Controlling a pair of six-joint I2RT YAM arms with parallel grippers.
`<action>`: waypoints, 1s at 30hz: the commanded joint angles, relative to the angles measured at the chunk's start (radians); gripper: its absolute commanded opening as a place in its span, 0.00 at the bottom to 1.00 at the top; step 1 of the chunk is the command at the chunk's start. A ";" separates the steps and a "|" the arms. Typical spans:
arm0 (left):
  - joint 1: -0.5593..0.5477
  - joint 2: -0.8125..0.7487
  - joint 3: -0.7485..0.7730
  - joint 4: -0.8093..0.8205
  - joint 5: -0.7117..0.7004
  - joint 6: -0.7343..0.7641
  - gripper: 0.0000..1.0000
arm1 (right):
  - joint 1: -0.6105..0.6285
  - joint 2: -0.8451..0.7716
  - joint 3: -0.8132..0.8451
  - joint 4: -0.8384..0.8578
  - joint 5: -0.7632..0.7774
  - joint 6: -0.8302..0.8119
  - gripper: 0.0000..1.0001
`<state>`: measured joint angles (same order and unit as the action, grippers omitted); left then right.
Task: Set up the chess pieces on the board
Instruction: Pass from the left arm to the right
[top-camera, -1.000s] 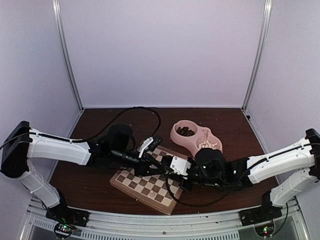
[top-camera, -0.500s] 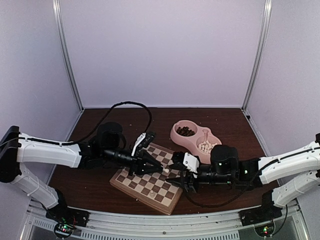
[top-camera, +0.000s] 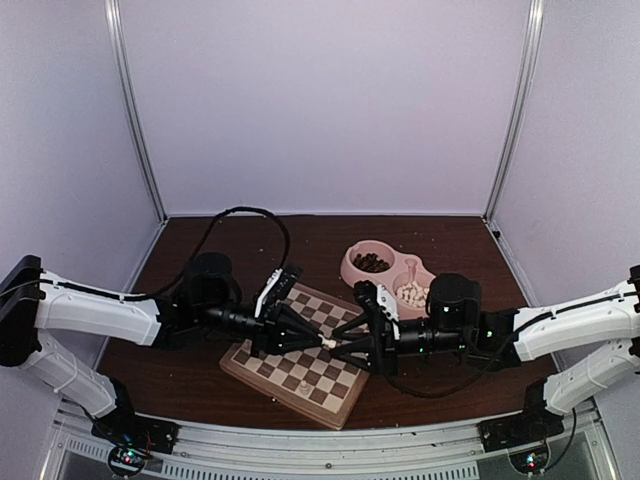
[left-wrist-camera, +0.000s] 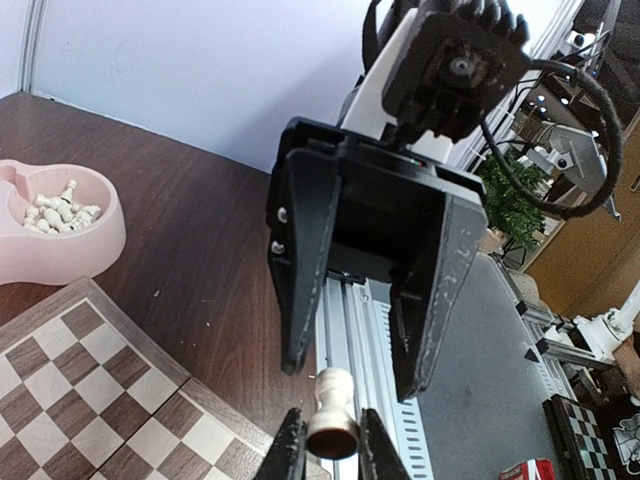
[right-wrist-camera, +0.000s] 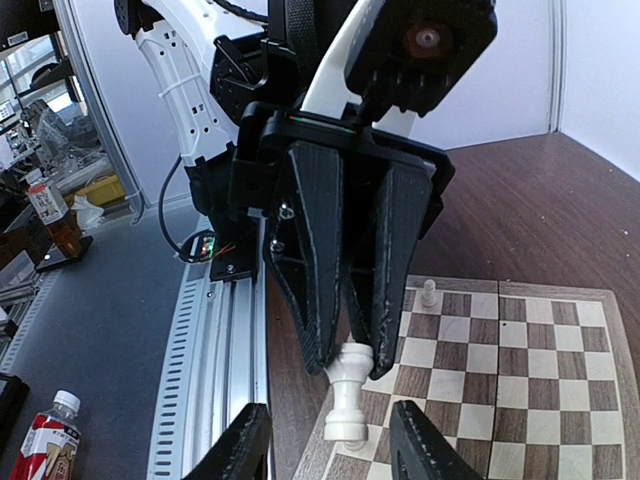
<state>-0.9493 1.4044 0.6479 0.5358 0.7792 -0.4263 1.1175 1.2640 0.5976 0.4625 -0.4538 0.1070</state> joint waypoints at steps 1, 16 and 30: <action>-0.003 -0.025 -0.013 0.109 0.018 -0.011 0.09 | -0.014 0.028 0.003 0.065 -0.077 0.064 0.43; -0.003 -0.020 -0.010 0.111 0.022 -0.016 0.09 | -0.030 0.023 -0.003 0.077 -0.086 0.080 0.26; -0.003 -0.005 -0.006 0.116 0.029 -0.020 0.10 | -0.031 0.034 0.012 0.069 -0.135 0.069 0.07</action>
<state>-0.9493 1.3987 0.6434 0.5953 0.7971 -0.4442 1.0885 1.2968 0.5976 0.5125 -0.5488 0.1871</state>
